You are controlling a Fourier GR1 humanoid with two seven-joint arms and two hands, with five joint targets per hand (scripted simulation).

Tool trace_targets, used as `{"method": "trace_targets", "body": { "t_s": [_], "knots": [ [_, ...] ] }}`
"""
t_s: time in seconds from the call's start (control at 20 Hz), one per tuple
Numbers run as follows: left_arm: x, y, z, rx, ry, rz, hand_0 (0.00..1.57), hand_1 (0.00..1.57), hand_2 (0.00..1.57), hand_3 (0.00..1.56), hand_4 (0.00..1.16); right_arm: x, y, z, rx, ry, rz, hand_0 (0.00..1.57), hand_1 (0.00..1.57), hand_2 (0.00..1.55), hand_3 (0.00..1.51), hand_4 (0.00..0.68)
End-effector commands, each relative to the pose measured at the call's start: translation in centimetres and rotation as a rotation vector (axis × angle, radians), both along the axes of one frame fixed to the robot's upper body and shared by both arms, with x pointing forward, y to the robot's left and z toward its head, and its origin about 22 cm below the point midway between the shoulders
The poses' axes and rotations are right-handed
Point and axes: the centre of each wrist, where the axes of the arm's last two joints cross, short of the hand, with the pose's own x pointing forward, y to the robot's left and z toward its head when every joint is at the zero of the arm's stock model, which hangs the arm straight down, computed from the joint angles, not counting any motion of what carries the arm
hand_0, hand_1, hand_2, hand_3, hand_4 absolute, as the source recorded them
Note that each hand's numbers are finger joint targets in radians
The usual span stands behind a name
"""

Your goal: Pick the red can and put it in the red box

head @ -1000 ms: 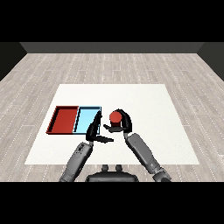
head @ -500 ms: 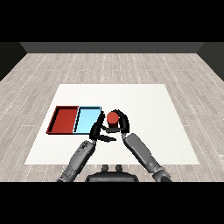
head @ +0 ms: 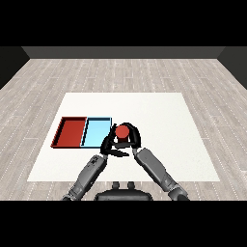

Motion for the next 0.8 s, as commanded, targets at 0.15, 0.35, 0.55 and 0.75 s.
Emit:
{"method": "trace_targets", "body": {
  "t_s": [0.15, 0.35, 0.55, 0.75],
  "knots": [
    [0.8, -1.3, 0.4, 0.011, -0.003, -0.017, 0.00, 0.00, 0.00, 0.00, 0.00, 1.4, 0.1, 0.5, 0.025, -0.002, 0.026, 1.49, 1.49, 1.45, 1.38, 0.617],
    [0.3, 0.2, 1.2, -0.020, -0.028, -0.014, 0.00, 0.00, 0.00, 0.00, 0.00, -0.2, 1.7, -0.3, 0.002, 0.010, 0.023, 1.49, 1.49, 1.45, 1.37, 0.617],
    [0.1, -2.3, 0.7, 0.005, -0.037, -0.016, 0.00, 0.00, 0.00, 0.00, 0.16, -0.8, 1.9, -0.7, 0.011, 0.020, 0.067, 1.48, 1.48, 1.46, 1.37, 0.642],
    [0.4, -0.8, 0.8, 0.072, 0.014, 0.125, 0.00, 0.00, 0.00, 0.00, 0.60, -0.7, 2.9, -1.8, -0.025, 0.002, 0.049, 1.46, 1.46, 1.45, 1.37, 0.626]
  ]
}}
